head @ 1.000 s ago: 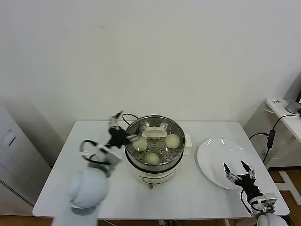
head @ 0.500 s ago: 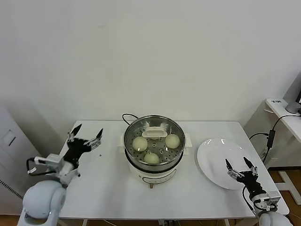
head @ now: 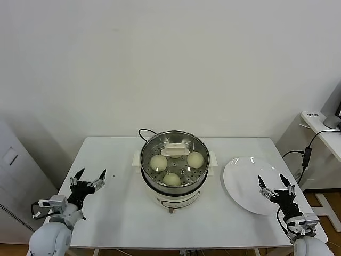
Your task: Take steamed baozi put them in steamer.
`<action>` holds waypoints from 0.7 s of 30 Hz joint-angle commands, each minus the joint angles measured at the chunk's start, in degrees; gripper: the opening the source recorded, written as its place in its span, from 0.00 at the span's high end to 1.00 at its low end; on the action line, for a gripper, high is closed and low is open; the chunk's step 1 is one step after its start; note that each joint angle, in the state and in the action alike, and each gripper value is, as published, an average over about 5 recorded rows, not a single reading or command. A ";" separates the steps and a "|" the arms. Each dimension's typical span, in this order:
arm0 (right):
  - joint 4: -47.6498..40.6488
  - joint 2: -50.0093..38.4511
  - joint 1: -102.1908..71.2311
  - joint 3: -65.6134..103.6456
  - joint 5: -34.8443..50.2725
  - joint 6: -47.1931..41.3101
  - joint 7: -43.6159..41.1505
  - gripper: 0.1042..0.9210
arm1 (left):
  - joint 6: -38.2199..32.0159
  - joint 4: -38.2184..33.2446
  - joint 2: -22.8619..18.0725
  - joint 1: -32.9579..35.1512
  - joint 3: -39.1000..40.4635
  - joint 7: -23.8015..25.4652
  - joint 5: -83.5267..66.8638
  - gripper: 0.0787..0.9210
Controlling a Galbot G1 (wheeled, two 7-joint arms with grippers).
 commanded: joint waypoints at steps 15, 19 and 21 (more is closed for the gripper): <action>1.08 0.31 -0.79 -0.51 0.13 -1.31 0.26 0.12 | -3.20 5.00 -1.47 1.01 2.03 -1.74 0.33 0.12; 1.20 0.40 -0.81 -0.49 0.06 -1.46 0.11 0.12 | -3.12 4.71 -1.43 1.08 1.99 -1.73 0.21 0.12; 1.32 0.45 -0.89 -0.47 0.02 -1.67 -0.01 0.12 | -3.00 4.54 -1.45 1.09 2.01 -1.73 0.21 0.12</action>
